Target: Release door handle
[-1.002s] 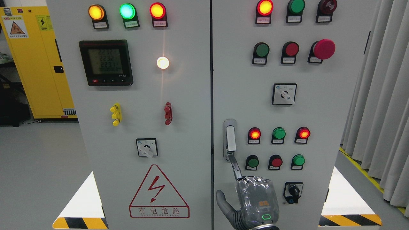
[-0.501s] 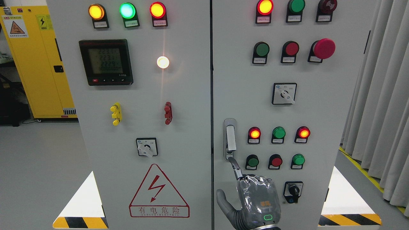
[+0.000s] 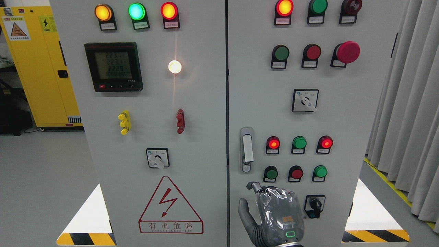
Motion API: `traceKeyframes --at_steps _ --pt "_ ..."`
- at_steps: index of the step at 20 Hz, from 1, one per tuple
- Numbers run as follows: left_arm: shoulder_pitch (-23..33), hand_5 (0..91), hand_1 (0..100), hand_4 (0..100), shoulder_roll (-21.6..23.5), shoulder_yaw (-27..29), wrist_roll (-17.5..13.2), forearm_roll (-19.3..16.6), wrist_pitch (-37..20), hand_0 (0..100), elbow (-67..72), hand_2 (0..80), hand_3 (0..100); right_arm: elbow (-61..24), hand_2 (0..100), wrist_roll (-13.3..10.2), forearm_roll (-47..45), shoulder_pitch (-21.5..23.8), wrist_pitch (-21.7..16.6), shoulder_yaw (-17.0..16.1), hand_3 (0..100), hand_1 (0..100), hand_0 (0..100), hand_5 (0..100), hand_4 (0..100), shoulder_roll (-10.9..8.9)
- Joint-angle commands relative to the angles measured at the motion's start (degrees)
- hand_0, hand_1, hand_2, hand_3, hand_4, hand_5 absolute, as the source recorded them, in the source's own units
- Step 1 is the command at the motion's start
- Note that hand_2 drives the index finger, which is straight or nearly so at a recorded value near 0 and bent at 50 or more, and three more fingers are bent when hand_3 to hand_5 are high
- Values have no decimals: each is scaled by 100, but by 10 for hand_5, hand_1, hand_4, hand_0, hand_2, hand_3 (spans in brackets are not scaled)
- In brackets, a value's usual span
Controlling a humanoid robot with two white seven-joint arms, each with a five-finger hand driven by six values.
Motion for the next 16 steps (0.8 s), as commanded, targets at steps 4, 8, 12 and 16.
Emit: traceKeyframes --at_steps 4,8,12,16 --pt "0 0 556 0 0 0 -2 0 1 120 -70 0 0 -161 839 223 -11 -95 -11 -23 1000 305 429 1000 1000 -1" --pt "0 0 556 0 0 0 -2 0 1 120 -70 0 0 -144 877 241 -20 -262 -11 -23 1000 182 347 1000 1000 -1" --pt "0 0 556 0 0 0 -2 0 1 120 -70 0 0 -109 888 311 -20 -473 24 -41 1000 160 314 1000 1000 -1" --pt "0 0 556 0 0 0 -2 0 1 120 -70 0 0 -100 909 417 -20 -596 41 -129 1000 171 285 1000 1000 -1"
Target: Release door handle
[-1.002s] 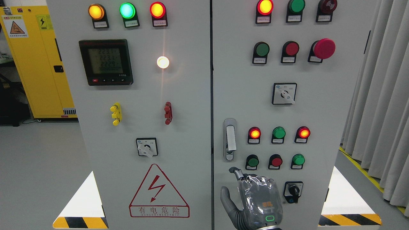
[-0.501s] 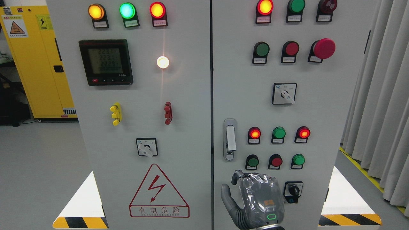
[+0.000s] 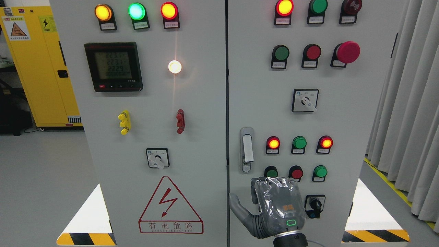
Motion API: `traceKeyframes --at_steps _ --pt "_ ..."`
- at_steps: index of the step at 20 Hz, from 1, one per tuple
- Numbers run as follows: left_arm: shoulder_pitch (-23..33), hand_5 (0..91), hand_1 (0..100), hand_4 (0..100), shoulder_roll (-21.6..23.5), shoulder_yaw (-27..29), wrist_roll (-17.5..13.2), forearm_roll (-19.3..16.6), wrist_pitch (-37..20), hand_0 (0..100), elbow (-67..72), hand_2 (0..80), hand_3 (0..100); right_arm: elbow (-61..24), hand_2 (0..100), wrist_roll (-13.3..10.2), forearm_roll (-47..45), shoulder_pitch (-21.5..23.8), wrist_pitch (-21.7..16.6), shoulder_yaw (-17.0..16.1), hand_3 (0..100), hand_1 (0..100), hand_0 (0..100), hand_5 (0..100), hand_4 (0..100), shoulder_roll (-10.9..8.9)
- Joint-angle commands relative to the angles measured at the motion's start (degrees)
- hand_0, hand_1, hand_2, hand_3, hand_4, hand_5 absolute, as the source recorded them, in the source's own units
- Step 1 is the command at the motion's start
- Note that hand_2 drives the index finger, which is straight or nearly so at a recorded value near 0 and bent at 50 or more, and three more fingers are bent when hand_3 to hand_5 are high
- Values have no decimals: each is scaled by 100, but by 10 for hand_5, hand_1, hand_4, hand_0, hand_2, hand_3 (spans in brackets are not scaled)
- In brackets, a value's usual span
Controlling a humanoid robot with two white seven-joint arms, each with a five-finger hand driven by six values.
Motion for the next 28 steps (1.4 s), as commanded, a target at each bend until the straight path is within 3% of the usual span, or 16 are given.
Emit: traceKeyframes --at_steps 1,10,15,28 --pt "0 0 556 0 0 0 -2 0 1 120 -70 0 0 -13 911 47 -2 -220 24 -129 1000 189 275 1000 1000 0" --pt "0 0 556 0 0 0 -2 0 1 120 -70 0 0 136 916 55 25 -641 24 -270 1000 193 260 1000 1000 0" --pt "0 0 556 0 0 0 -2 0 1 120 -70 0 0 277 917 64 34 -835 32 -270 1000 250 264 1000 1000 0" --pt "0 0 556 0 0 0 -2 0 1 120 -70 0 0 602 919 55 25 -1055 32 -305 1000 263 297 1000 1000 26"
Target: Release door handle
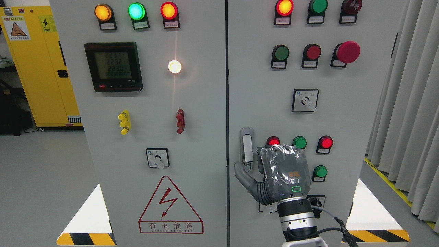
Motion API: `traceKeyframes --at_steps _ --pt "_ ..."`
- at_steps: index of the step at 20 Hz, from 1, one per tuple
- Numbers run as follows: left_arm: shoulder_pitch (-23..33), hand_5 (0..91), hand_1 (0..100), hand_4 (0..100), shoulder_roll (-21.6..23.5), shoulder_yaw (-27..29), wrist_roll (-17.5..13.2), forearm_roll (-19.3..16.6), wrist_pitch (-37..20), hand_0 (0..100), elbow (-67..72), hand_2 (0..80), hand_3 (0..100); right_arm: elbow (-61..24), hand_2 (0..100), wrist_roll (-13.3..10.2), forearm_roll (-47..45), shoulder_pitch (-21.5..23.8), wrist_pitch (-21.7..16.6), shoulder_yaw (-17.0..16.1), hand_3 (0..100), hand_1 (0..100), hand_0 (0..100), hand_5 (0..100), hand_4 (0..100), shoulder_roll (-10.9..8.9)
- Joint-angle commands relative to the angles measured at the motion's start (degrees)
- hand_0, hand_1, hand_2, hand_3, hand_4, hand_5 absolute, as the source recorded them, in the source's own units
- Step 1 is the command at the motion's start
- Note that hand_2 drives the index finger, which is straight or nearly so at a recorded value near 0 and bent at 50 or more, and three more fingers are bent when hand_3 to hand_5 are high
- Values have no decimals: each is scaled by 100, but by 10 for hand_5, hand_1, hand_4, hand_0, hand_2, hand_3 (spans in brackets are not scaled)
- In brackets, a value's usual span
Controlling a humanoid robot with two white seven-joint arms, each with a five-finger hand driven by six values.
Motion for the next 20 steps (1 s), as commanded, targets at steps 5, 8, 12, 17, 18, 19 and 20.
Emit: traceKeyframes --at_steps 5,8,12,17,18,19,20 --pt "0 0 556 0 0 0 -2 0 1 120 -70 0 0 270 919 -16 -1 -115 4 -48 1000 271 315 1000 1000 22" --pt "0 0 556 0 0 0 -2 0 1 120 -70 0 0 270 920 -16 -1 -115 39 -48 1000 277 322 1000 1000 22" --pt "0 0 556 0 0 0 -2 0 1 120 -70 0 0 296 920 -7 -10 -159 127 -47 1000 285 330 1000 1000 14" --pt "0 0 556 0 0 0 -2 0 1 120 -70 0 0 305 919 -7 -10 -159 127 -39 1000 287 354 1000 1000 14" --pt "0 0 556 0 0 0 -2 0 1 120 -70 0 0 296 918 -7 -10 -159 127 -39 1000 288 356 1000 1000 14" --pt "0 0 556 0 0 0 -2 0 1 120 -70 0 0 296 919 -7 -10 -167 127 -39 1000 289 359 1000 1000 14" --pt "0 0 556 0 0 0 -2 0 1 120 -70 0 0 296 920 -7 -10 -167 136 -39 1000 289 360 1000 1000 14"
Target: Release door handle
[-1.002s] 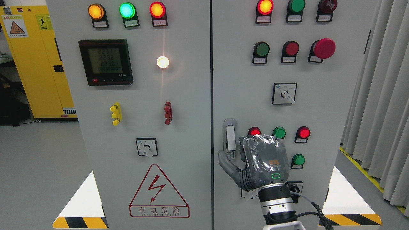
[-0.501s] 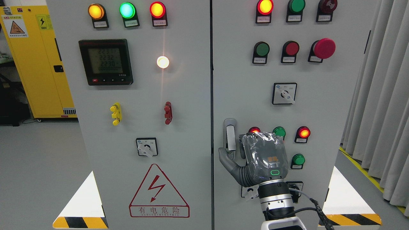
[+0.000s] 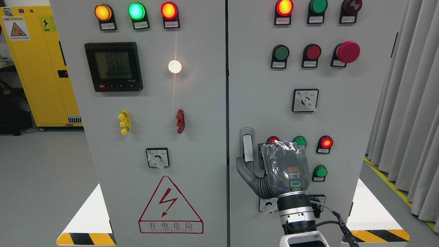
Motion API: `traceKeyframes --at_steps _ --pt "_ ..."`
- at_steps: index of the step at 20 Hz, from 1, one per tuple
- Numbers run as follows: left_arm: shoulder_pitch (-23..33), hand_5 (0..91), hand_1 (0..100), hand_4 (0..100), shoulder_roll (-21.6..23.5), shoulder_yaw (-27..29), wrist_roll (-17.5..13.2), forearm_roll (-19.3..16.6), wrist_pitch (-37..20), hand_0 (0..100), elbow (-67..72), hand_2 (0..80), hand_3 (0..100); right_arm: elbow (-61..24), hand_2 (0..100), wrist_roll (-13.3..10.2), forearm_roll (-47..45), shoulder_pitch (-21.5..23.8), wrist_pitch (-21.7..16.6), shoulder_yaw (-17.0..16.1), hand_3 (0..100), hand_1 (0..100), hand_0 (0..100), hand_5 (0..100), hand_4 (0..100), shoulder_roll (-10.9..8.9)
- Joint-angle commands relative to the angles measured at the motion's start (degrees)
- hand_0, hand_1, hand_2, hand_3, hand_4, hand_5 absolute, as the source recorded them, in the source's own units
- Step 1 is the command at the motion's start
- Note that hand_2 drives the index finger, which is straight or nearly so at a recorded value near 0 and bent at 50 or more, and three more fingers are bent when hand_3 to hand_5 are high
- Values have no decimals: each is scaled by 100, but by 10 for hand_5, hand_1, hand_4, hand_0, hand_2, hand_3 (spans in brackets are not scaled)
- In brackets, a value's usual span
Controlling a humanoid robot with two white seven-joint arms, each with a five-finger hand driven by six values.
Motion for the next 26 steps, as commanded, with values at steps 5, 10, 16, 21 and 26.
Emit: traceKeyframes --at_steps 5,10,16,21,26 --pt "0 0 556 0 0 0 -2 0 1 120 -70 0 0 55 919 0 -3 -35 1 -4 1000 292 387 1000 1000 1" --pt "0 0 556 0 0 0 -2 0 1 120 -70 0 0 46 919 0 -3 -35 1 -4 1000 303 430 1000 1000 1" --pt "0 0 556 0 0 0 -2 0 1 120 -70 0 0 29 920 0 -3 -26 9 -4 1000 346 499 1000 1000 1" --pt "0 0 556 0 0 0 -2 0 1 120 -70 0 0 20 920 0 -3 -17 44 -4 1000 363 510 1000 1000 -8" --pt "0 0 556 0 0 0 -2 0 1 120 -70 0 0 11 920 -17 -3 9 44 -4 1000 375 548 1000 1000 -8"
